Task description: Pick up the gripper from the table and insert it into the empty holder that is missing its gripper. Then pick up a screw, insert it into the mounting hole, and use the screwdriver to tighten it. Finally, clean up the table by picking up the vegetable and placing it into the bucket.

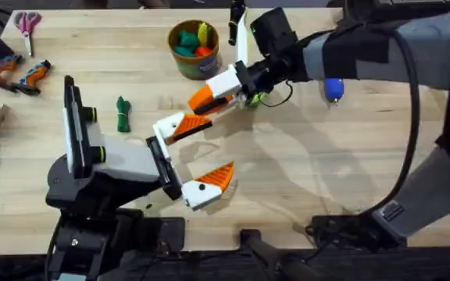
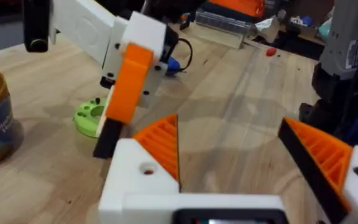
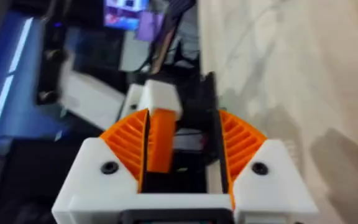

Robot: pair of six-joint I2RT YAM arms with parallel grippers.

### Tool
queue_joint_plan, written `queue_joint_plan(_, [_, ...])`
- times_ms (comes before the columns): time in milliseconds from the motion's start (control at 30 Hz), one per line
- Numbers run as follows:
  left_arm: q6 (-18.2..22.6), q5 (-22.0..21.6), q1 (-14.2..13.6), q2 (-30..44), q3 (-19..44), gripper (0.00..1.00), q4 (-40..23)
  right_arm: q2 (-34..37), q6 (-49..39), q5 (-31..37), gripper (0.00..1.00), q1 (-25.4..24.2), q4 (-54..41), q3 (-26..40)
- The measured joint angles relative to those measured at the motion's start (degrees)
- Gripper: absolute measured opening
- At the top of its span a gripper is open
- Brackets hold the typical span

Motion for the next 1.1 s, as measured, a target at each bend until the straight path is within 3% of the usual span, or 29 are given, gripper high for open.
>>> queue_joint_plan(167, [0.00, 0.00, 0.00, 0.00, 0.00, 0.986, 0.00, 0.00, -1.90, 7.87, 0.549, -1.84, -1.46, 0.06])
queue_joint_plan(300, [0.00, 0.00, 0.00, 0.00, 0.00, 0.985, 0.00, -0.02, -4.98, 16.14, 0.553, -3.25, -9.57, 1.21])
queue_joint_plan(400, [0.00, 0.00, 0.00, 0.00, 0.00, 0.985, 0.00, -0.17, -7.85, 23.11, 0.667, -4.09, -16.05, 3.44])
queue_joint_plan(500, [0.00, 0.00, 0.00, 0.00, 0.00, 0.985, 0.00, -1.73, -11.57, 30.06, 0.766, -5.00, -22.82, 7.22])
queue_joint_plan(700, [0.00, 0.00, 0.00, 0.00, 0.00, 0.985, 0.00, -5.48, -20.03, 42.67, 0.782, -6.07, -36.04, 16.96])
queue_joint_plan(733, [0.00, 0.00, 0.00, 0.00, 0.00, 0.985, 0.00, -6.03, -23.43, 48.63, 0.787, -6.07, -40.93, 20.19])
queue_joint_plan(833, [0.00, 0.00, 0.00, 0.00, 0.00, 0.985, 0.00, -6.03, -25.33, 54.66, 0.786, -6.05, -43.16, 21.25])
queue_joint_plan(867, [0.00, 0.00, 0.00, 0.00, 0.00, 0.985, 0.00, -6.01, -26.40, 59.49, 0.788, -6.05, -44.44, 21.26])
queue_joint_plan(1100, [0.00, 0.00, 0.00, 0.00, 0.00, 0.985, 0.00, -6.01, -27.33, 65.93, 0.794, -5.87, -45.34, 21.26])
